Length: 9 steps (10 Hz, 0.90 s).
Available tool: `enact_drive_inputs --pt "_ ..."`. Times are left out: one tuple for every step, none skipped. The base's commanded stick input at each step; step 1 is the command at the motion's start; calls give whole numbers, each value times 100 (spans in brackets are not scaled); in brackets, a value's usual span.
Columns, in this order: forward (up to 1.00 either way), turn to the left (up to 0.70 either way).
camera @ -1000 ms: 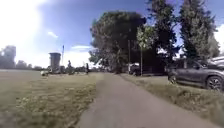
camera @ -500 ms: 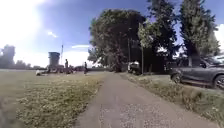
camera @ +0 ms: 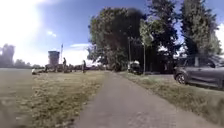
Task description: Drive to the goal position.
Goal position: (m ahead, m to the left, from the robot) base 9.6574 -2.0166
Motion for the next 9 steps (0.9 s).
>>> enact_drive_inputs --pt "100 0" --pt "100 0" --pt "100 -3" --pt "100 -35" --pt "100 -38" --pt "100 -5" --pt "100 0" --pt "100 0" --pt "100 0"
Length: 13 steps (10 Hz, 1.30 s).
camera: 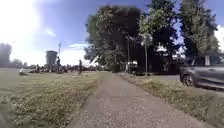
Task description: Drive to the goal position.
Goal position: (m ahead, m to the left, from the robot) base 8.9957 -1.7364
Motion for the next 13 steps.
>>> enact_drive_inputs --pt "100 0" --pt "100 0" --pt "100 0" --pt "100 0" --pt "100 0" --pt "100 0" --pt "100 0" --pt "100 0" --pt "100 0" --pt "100 0" --pt "100 0" --pt "100 0" --pt "100 0"
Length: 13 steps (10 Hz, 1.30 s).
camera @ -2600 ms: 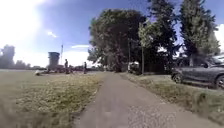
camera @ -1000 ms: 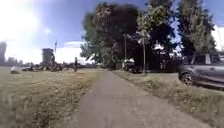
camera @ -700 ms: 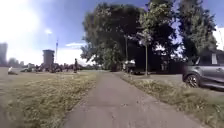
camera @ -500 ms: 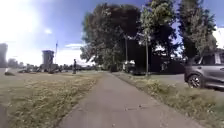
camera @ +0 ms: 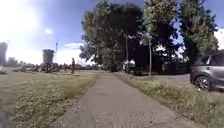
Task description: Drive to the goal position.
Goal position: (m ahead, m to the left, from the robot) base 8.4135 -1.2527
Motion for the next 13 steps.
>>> enact_drive_inputs --pt "100 0" --pt "100 0" --pt "100 0" --pt "100 0" --pt "100 0" --pt "100 0" --pt "100 0" --pt "100 0" --pt "100 0" --pt "100 0" --pt "100 0" --pt "100 0" --pt "100 0"
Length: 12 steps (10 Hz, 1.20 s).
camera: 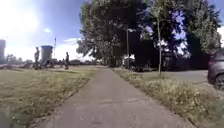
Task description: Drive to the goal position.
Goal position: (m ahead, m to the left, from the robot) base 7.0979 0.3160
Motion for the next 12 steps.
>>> enact_drive_inputs --pt "100 0" --pt "100 0" --pt "100 0" --pt "100 1" --pt "100 4" --pt "100 11" --pt "100 24" --pt "100 18" --pt "100 0" --pt "100 0" --pt "100 0" --pt "100 0"
